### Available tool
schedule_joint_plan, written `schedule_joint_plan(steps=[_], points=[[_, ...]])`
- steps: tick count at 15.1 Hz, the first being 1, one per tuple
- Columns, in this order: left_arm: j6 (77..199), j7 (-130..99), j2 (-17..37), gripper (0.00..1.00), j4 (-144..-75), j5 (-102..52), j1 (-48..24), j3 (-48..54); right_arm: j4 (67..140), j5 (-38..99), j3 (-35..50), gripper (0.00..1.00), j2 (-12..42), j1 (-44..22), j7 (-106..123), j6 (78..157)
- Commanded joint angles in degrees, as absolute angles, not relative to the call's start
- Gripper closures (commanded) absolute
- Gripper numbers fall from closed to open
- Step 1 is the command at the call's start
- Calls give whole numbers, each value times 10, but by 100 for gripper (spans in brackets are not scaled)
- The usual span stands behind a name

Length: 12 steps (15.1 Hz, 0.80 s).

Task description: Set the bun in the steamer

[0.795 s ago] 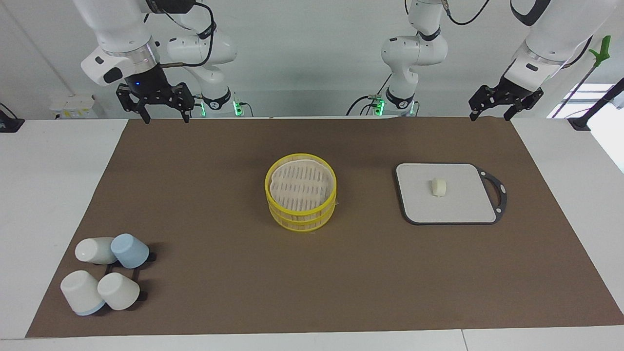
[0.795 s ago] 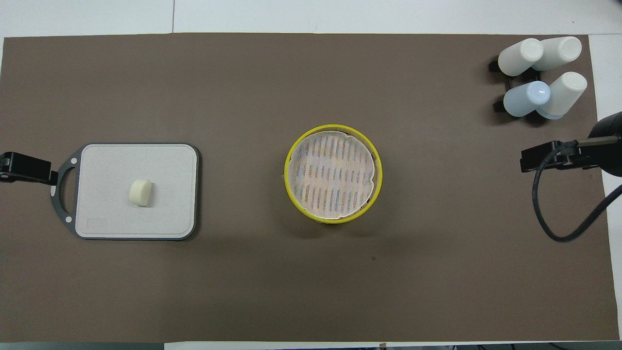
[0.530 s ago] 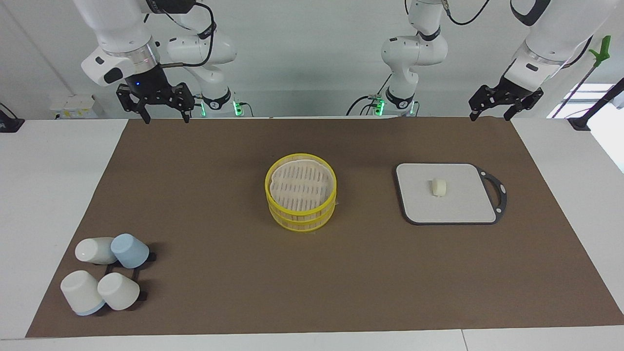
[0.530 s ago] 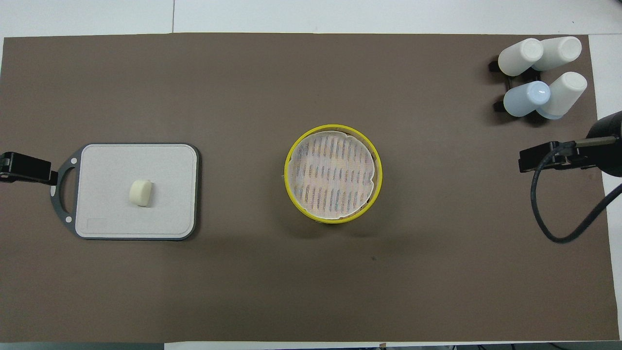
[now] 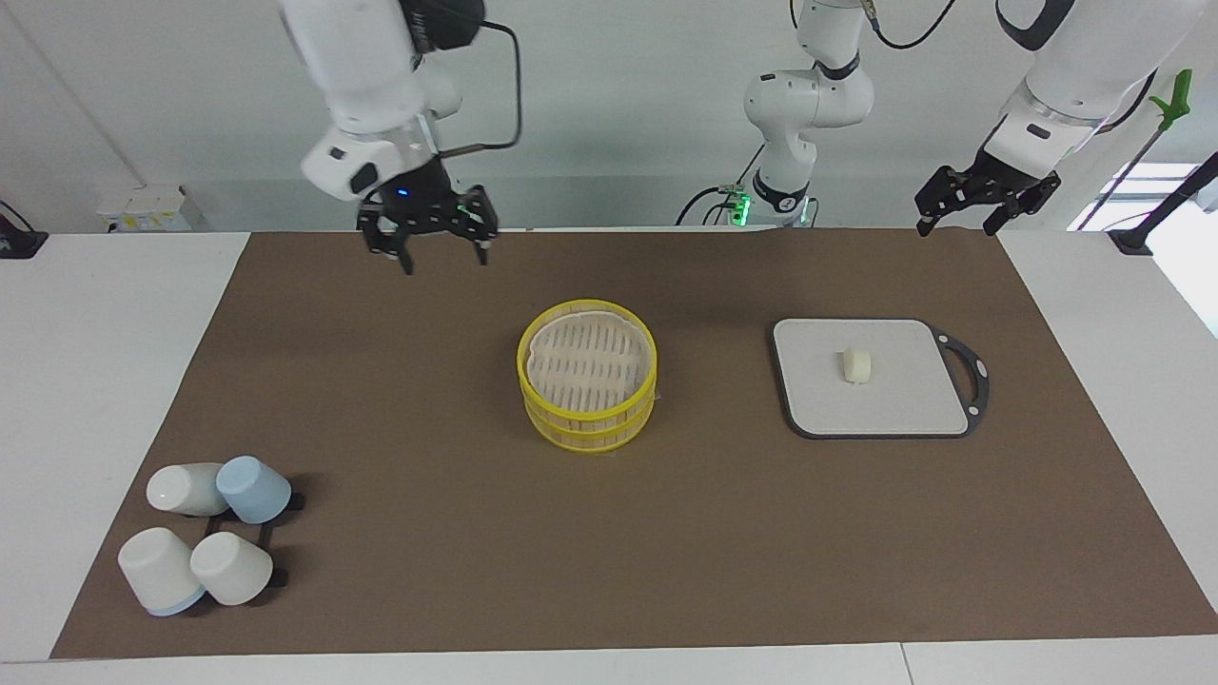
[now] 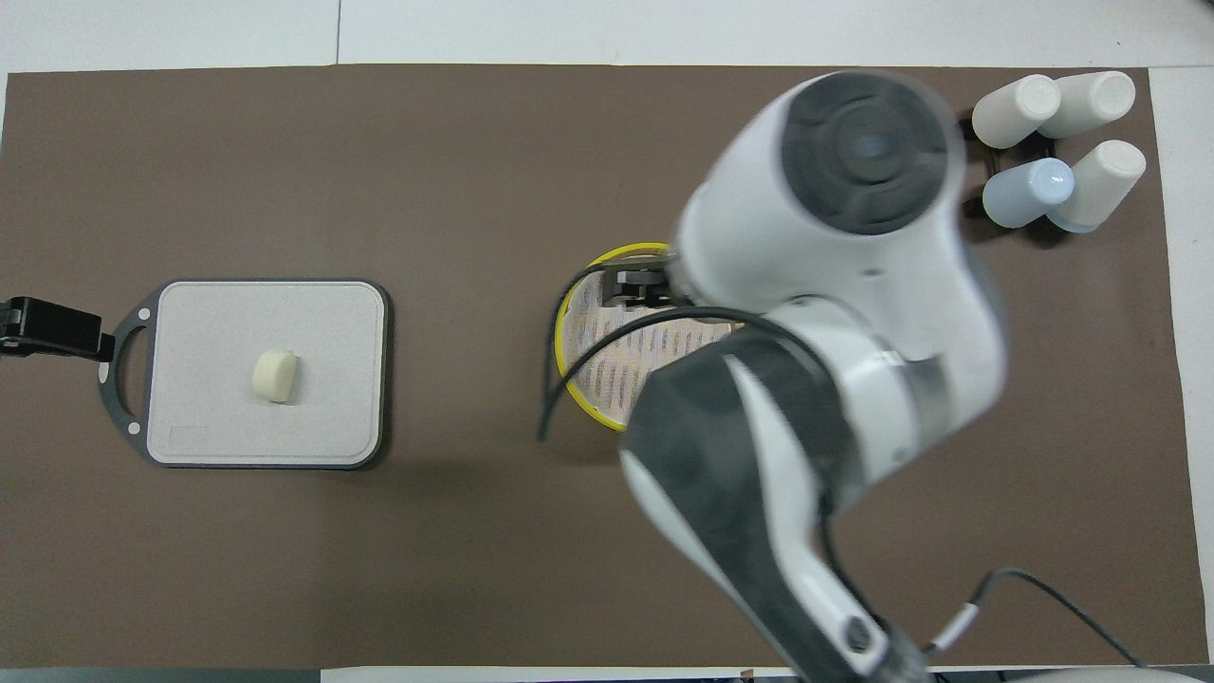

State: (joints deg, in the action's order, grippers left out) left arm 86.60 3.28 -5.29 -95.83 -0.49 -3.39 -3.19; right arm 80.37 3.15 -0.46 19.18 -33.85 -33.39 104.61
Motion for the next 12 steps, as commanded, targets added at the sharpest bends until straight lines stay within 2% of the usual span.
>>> schedule_joint_plan(steps=[1,2,4,8,10,11,12], points=[[994,33,-123,0,-1130,3,-33,-30,748,19,-11,0,281,-376,-381,1089],[1051,34,-133,0,-1190,3,-33,-30,751,-5,-10,0,296,-391,-385,1114],[1141,69,-130,0,-1277,3,-38,-30,806,-23,-10,0,296,-395,-385,1168],[1291,82,-67,0,-1360,3,-60,-29,861,-25,-10,1,292,-406,-382,1209],[1344,100,-31,0,-1371,3,-60,-29,867,-22,-9,39,291,-405,-382,1214],[1355,113,-17,0,-1371,3,-59,-29,867,-17,-9,53,291,-406,-385,1213],[1367,119,-8,1,-1371,3,-59,-29,867,-13,-9,79,291,-406,-388,1212]])
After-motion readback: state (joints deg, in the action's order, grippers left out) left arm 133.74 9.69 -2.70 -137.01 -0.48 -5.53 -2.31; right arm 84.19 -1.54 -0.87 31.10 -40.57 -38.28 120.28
